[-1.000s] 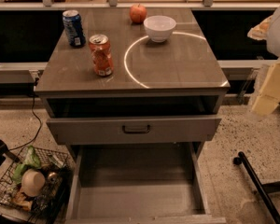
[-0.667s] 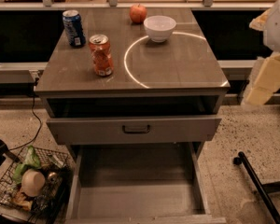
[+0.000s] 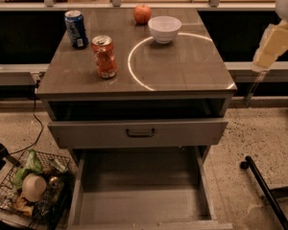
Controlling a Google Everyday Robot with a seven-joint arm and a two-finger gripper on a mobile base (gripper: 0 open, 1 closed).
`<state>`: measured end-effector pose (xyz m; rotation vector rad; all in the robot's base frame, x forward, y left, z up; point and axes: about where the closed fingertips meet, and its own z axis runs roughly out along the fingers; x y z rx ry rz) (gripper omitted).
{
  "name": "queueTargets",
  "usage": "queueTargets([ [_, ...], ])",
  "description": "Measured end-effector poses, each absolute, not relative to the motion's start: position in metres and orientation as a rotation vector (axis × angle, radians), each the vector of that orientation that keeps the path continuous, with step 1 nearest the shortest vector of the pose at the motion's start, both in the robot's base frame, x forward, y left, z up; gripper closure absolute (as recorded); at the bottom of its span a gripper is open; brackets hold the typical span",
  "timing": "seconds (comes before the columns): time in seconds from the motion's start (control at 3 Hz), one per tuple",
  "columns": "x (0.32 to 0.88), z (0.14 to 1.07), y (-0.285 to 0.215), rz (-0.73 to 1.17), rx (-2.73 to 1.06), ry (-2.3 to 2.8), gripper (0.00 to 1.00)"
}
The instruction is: Move white bowl near coke can
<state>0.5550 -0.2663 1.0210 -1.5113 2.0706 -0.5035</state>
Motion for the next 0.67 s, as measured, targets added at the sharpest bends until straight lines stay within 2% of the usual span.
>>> queueTargets([
  [0.33,0.627,1.035,-0.273,-0.593,-1.562,1.977,0.0],
  [0.67,0.678,1.045,-0.256,-0.601,-1.593,1.889,0.0],
])
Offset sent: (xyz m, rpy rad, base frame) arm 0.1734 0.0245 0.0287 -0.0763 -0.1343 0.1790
